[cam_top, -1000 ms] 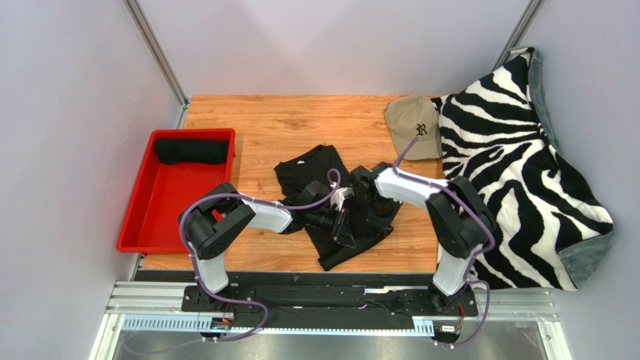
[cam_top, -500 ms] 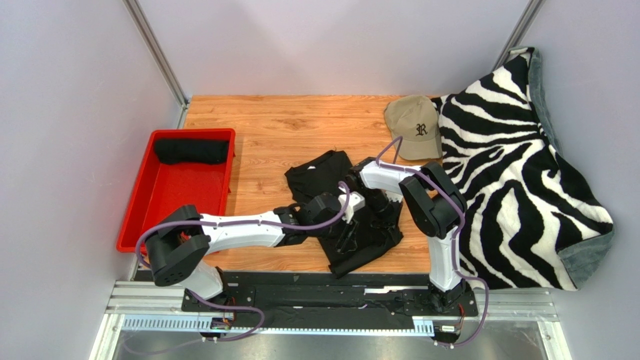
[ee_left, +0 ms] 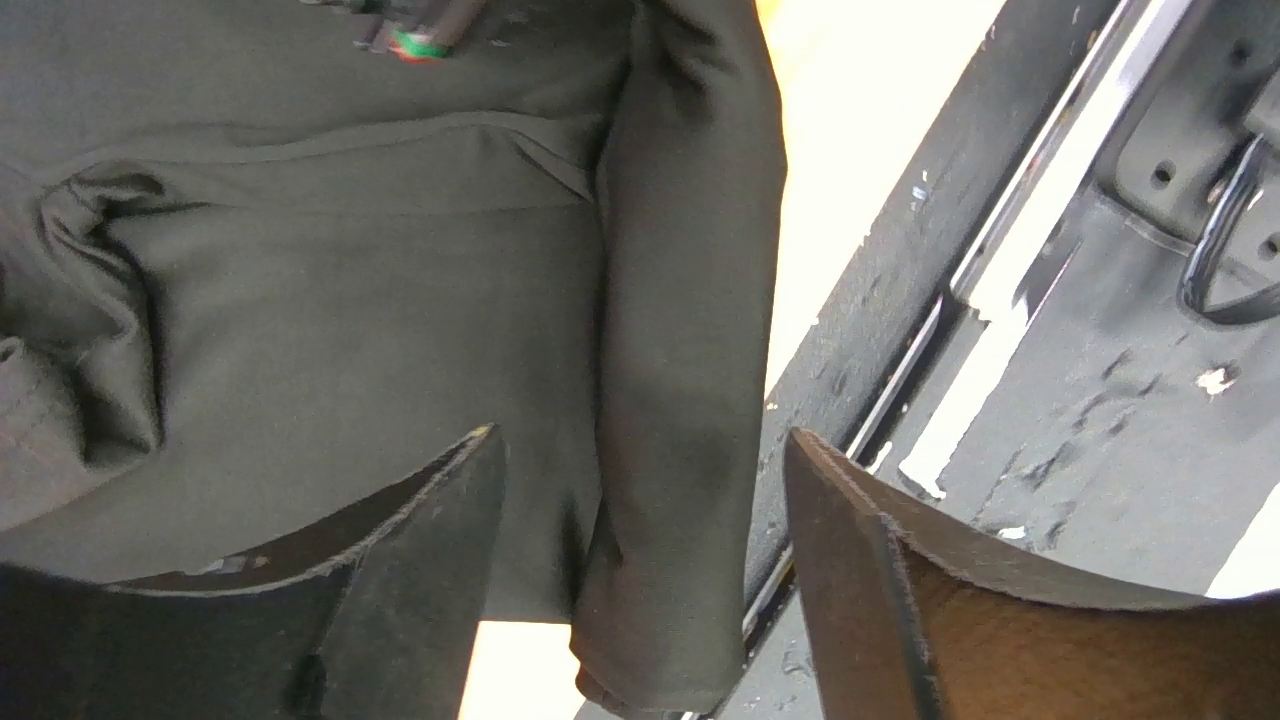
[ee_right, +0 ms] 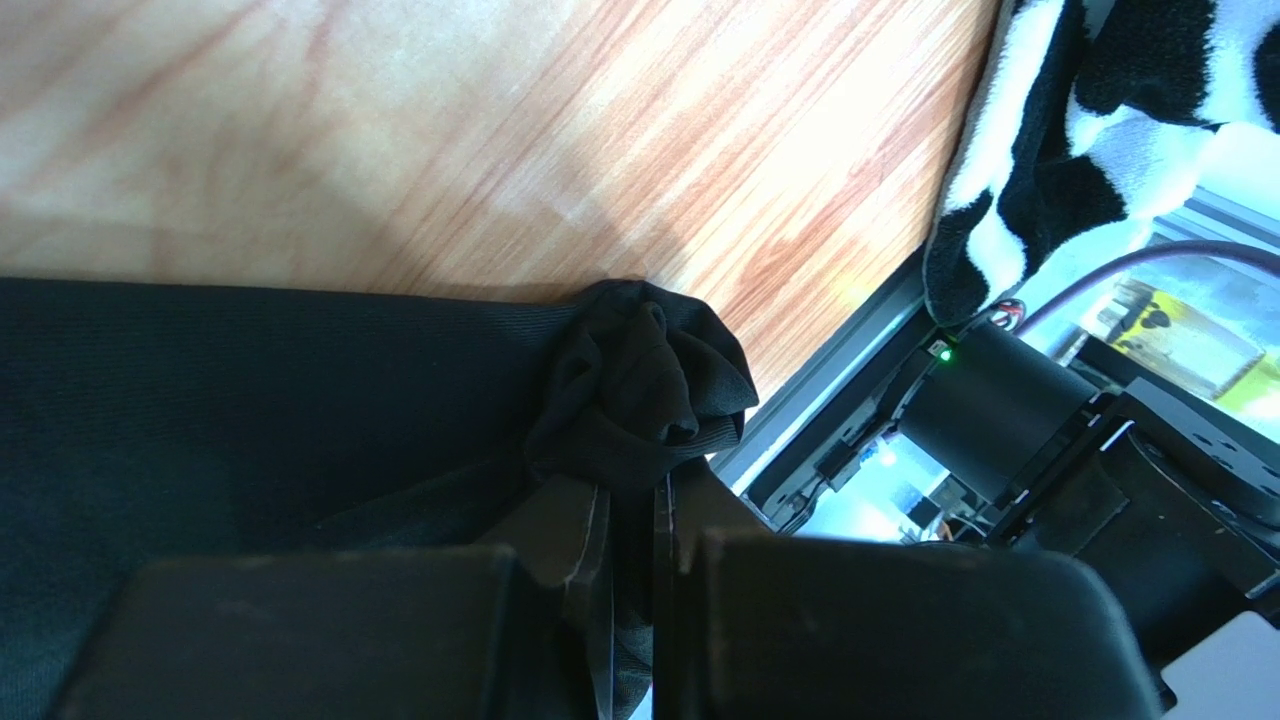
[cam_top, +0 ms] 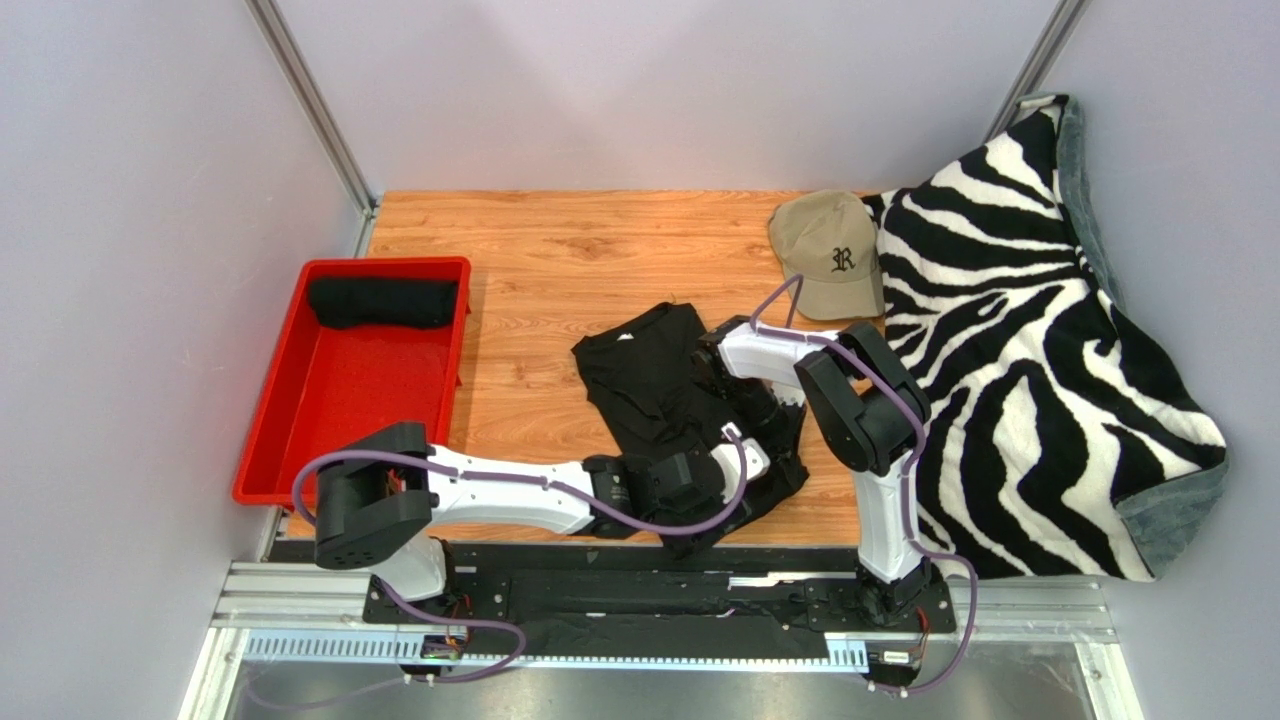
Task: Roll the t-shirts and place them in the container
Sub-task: Roll the T-shirt to the center of the board.
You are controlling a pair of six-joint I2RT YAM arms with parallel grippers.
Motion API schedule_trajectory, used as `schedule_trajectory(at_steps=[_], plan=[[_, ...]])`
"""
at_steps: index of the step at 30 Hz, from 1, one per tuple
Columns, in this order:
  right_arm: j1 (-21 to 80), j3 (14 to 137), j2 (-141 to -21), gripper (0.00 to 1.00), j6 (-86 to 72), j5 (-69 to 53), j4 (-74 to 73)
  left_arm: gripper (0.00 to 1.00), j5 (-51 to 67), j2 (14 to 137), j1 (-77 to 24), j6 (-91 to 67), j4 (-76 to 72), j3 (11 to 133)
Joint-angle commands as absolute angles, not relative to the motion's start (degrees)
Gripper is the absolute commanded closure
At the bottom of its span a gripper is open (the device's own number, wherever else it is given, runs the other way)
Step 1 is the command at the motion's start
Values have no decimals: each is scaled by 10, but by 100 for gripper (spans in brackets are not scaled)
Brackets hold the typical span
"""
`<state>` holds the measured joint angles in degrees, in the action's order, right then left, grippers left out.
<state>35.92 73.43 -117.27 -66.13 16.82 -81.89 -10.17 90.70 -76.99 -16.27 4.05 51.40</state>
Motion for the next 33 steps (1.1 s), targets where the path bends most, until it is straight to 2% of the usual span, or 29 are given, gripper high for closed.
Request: schedule_trajectory(at_steps=[1, 2, 4, 12, 16, 21, 24, 27, 28, 30, 31, 33], plan=[[357, 730, -1197, 100, -675, 160, -745, 20, -170, 927, -803, -132, 26, 543], [358, 731, -1200, 100, -674, 160, -745, 7, -174, 931, -807, -130, 28, 551], [357, 733, -1201, 100, -674, 160, -745, 2, -194, 942, -819, -127, 32, 559], [358, 734, -1206, 100, -671, 153, -737, 3, -342, 1005, -859, -113, 71, 613], [357, 734, -1208, 100, -671, 150, -737, 9, -392, 1029, -875, -98, 60, 620], [356, 735, -1206, 100, -671, 149, -736, 19, -396, 1045, -875, -100, 54, 620], [355, 732, -1201, 100, -669, 147, -732, 29, -392, 1049, -875, -94, 42, 616], [355, 722, -1184, 100, -658, 142, -714, 45, -375, 1049, -875, -90, 29, 609], [355, 716, -1176, 100, -657, 139, -700, 63, -370, 1048, -875, -91, 26, 606], [355, 701, -1151, 100, -650, 135, -684, 83, -353, 1043, -875, -93, 14, 597], [354, 697, -1144, 100, -643, 131, -670, 100, -350, 1042, -875, -98, 11, 594], [352, 687, -1122, 92, -637, 129, -661, 100, -328, 1035, -872, -101, 4, 583]])
